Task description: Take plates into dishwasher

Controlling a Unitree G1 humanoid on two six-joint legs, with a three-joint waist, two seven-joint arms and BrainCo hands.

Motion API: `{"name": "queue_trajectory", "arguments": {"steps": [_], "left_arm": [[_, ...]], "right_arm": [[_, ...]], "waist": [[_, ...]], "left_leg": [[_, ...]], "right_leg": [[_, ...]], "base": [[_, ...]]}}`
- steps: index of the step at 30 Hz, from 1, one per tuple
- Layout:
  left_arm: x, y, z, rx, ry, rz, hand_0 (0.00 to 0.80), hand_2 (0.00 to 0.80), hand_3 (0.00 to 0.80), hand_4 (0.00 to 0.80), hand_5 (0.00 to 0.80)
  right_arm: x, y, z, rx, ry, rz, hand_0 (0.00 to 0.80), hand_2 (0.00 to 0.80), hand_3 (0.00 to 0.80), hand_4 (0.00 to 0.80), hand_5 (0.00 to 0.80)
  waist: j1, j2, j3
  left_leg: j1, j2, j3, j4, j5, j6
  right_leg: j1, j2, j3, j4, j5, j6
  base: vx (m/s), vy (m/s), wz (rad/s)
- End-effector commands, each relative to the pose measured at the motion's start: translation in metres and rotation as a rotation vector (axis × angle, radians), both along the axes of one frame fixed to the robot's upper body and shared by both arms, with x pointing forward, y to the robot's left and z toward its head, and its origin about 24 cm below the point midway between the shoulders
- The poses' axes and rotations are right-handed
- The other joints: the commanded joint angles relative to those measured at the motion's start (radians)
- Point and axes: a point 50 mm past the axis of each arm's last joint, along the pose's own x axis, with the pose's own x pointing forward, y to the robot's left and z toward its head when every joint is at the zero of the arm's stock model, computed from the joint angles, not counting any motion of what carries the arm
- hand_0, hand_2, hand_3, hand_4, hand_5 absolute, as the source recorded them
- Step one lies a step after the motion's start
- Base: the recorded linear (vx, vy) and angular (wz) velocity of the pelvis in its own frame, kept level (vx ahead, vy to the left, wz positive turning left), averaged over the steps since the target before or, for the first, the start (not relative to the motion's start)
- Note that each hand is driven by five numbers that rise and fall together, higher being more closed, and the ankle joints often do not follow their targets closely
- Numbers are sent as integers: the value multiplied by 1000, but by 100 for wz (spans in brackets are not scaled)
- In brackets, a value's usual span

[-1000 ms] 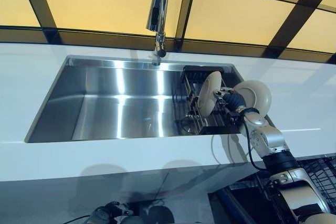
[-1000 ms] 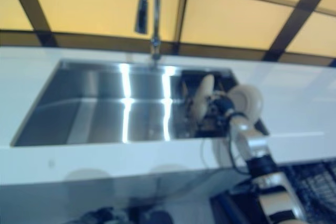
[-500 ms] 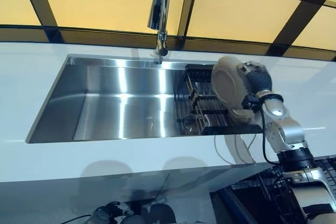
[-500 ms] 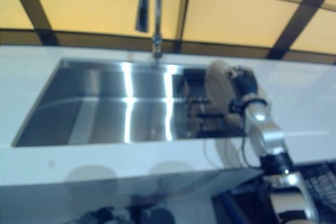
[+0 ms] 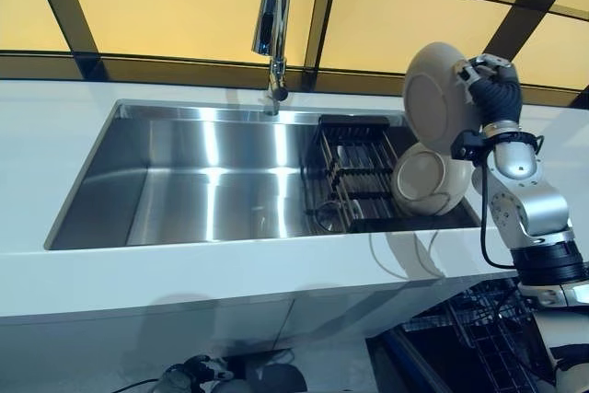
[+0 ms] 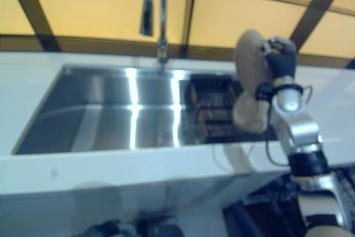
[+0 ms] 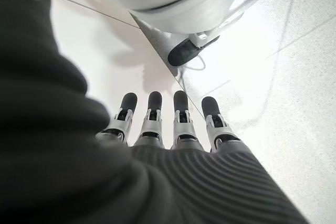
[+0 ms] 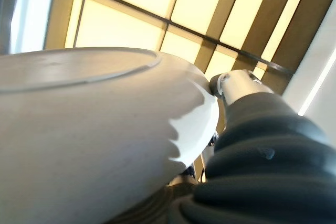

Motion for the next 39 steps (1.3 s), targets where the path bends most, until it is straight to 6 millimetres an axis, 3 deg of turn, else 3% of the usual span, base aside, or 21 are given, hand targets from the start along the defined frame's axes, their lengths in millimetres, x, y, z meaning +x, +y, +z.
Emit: {"name": "queue_trajectory", "arguments": {"steps": [1,8,15,21,26,29,31,32,39], "left_arm": [[-6,2,-2,29,40,-81,0,0,0,0,0],[-6,5,-1,31,41,-83,0,0,0,0,0],[-9,9,0,45,60,-107,0,0,0,0,0],[-12,15,0,62,72,-105,0,0,0,0,0],[-12,24,3,84,59,-74,0,0,0,0,0],[-8,30,6,92,37,-41,0,0,0,0,0],[-5,33,8,95,23,-38,0,0,0,0,0],[-3,33,9,94,14,-32,0,0,0,0,0],[2,34,11,91,-26,-8,0,0,0,0,0]], "right_arm": [[-18,-3,70,16,-301,-21,800,800,800,800,800],[-28,-18,82,36,-360,-127,800,800,800,800,800],[-40,-47,83,59,-356,-269,800,800,800,800,800],[-50,-73,75,78,-323,-331,800,800,800,800,800],[-55,-88,67,109,-290,-344,800,800,800,800,800],[-58,-93,61,122,-273,-339,800,800,800,800,800],[-61,-97,58,126,-255,-346,800,800,800,800,800],[-63,-101,57,127,-247,-342,800,800,800,800,800],[-61,-110,45,140,-176,-315,800,800,800,800,800]], "waist": [[29,13,-25],[16,7,-22],[-20,0,-21],[-78,-4,-24],[-115,-9,-13],[-131,-7,-4],[-139,-4,-3],[-142,3,-3],[-146,2,-23]], "left_leg": [[102,-38,-8,-2,-174,66],[105,-39,3,-2,-177,72],[106,-34,33,-2,-178,76],[107,-22,78,-2,-177,70],[120,-10,137,-2,-181,61],[118,4,184,-2,-171,58],[111,15,200,0,-166,59],[106,25,206,3,-163,57],[91,59,229,-2,-145,26]], "right_leg": [[-106,-75,28,90,213,74],[-120,-76,47,111,225,77],[-141,-71,78,130,243,78],[-149,-52,139,70,246,78],[-179,-54,151,21,294,93],[-193,-79,140,42,318,100],[-190,-82,150,57,311,96],[-163,-69,151,39,261,89],[-109,-7,139,-78,191,70]], "base": [[0,0,0],[8,16,1],[8,21,-15],[-12,14,-49],[-45,-65,-84],[-109,-122,-80],[-94,-149,-58],[-94,-136,-38],[-33,-225,-24]]}}
